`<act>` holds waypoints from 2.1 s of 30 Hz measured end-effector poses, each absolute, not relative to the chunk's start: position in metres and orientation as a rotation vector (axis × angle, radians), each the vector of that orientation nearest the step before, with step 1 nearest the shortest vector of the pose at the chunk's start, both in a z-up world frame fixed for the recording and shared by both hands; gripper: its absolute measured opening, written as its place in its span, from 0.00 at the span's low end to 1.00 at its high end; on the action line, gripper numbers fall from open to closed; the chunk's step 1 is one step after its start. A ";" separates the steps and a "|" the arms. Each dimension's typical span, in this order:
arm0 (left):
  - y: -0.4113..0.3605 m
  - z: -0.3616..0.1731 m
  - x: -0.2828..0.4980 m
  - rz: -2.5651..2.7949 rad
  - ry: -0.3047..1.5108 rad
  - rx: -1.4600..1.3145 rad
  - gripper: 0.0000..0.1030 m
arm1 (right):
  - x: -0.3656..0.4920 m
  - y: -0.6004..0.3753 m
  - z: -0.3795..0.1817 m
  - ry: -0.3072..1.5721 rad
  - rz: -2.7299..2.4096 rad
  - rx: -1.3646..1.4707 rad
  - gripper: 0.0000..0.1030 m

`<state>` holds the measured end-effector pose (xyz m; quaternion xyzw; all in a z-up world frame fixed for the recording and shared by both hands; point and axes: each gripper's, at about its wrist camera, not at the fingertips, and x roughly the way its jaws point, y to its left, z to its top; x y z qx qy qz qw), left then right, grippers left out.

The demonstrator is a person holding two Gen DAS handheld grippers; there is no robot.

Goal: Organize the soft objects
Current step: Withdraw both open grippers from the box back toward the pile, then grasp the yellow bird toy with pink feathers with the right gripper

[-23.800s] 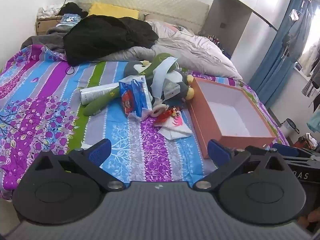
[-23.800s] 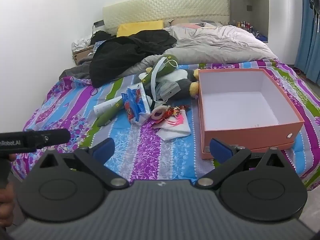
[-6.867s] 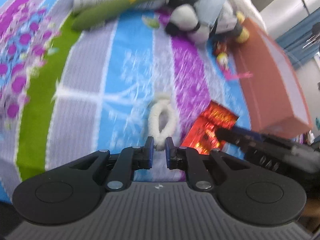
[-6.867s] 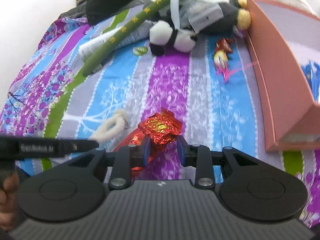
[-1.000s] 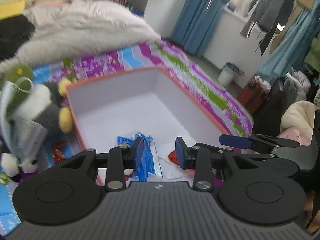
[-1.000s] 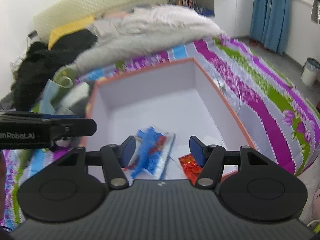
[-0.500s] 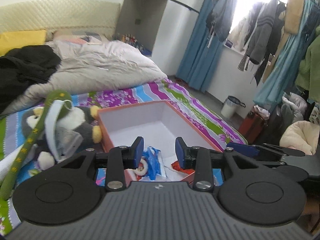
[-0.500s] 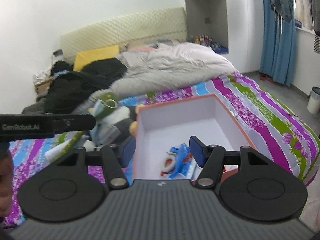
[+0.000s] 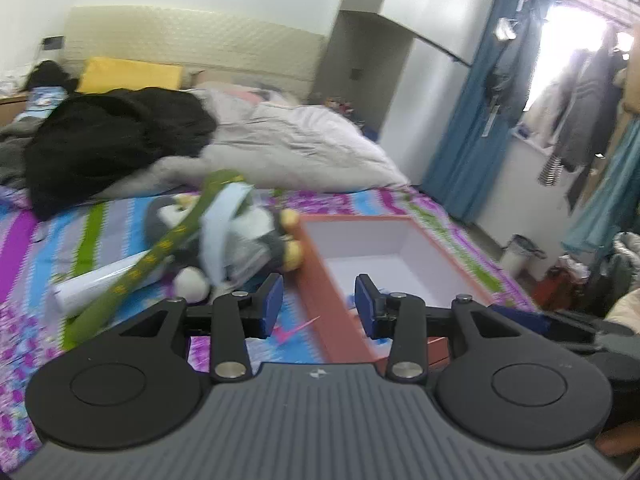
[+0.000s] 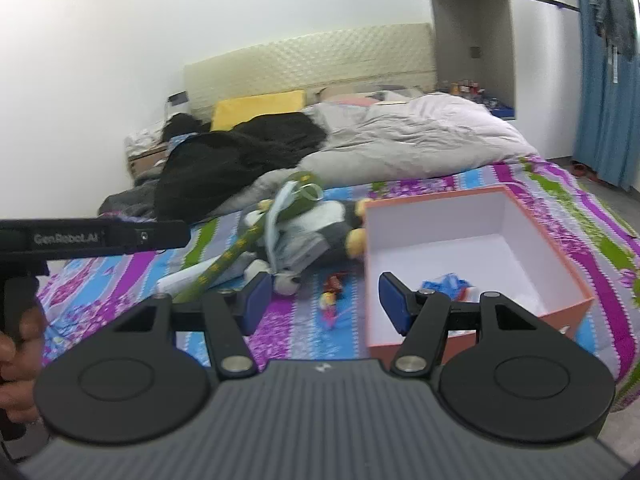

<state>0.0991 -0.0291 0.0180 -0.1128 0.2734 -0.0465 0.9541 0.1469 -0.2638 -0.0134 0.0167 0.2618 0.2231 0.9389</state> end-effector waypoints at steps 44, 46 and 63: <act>0.082 -0.131 0.230 0.119 0.816 -0.339 0.52 | 0.267 -0.152 -0.129 0.793 0.457 -0.071 0.56; 0.088 -0.138 0.246 0.120 0.816 -0.344 0.52 | 0.282 -0.148 -0.138 0.810 0.452 -0.085 0.56; 0.121 -0.211 0.358 0.062 0.854 -0.431 0.52 | 0.377 -0.119 -0.217 0.924 0.385 -0.148 0.46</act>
